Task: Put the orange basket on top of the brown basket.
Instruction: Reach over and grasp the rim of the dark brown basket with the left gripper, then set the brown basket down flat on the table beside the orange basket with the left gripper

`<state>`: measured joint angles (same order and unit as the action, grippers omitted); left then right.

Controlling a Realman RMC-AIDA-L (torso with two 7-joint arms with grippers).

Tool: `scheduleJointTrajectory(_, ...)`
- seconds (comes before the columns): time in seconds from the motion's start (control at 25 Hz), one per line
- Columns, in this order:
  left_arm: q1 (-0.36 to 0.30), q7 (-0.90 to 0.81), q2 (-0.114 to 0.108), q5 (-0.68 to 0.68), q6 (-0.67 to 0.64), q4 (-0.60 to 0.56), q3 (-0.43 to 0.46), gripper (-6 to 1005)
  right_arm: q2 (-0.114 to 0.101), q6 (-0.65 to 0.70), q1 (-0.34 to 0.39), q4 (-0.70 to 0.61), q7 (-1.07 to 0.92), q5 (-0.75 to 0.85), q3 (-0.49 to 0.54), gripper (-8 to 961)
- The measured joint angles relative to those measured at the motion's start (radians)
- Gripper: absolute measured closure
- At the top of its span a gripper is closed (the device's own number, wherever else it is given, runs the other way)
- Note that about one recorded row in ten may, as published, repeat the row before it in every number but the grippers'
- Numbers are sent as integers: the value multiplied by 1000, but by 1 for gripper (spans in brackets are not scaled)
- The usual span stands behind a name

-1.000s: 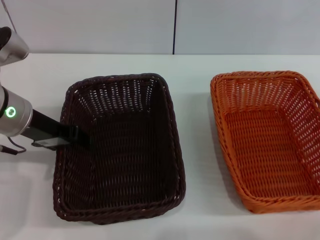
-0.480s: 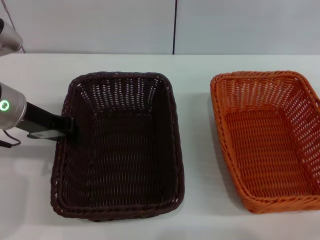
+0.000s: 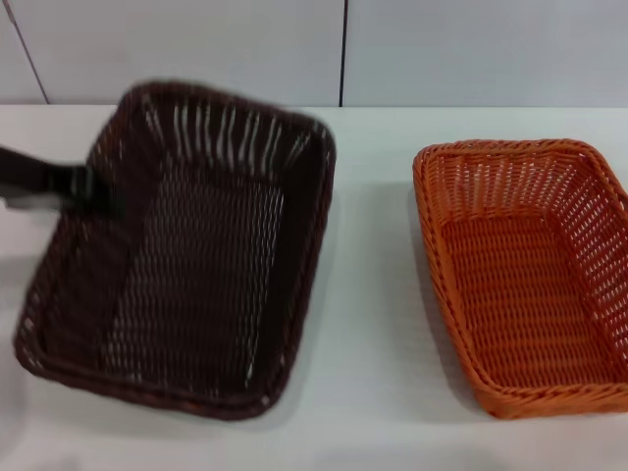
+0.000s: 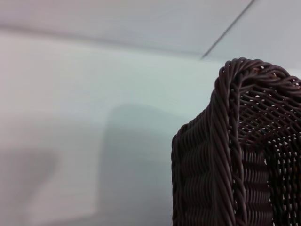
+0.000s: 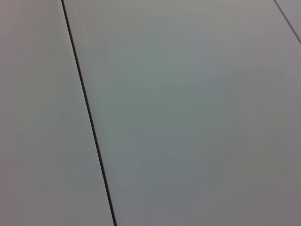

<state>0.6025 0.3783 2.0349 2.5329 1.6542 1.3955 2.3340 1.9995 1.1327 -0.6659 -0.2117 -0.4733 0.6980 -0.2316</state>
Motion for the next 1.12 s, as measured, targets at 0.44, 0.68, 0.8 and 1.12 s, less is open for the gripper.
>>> scheduleJointTrajectory(0.44,21,268,-195,-284,113,-106,49,850,-7,-16,0,-6,0,-5,0,418)
scheduleJointTrajectory(0.68,35,499,-226,-270,132,-160,32,849,-9,-18,-1,-6,0,-6,0,418)
scheduleJointTrajectory(0.8,48,558,-225,-270,141,-163,26,849,-9,-20,-1,-6,0,-6,0,418)
scheduleJointTrajectory(1.12,112,679,-201,-269,128,-247,-19,849,-9,-22,5,-6,0,-8,9,418)
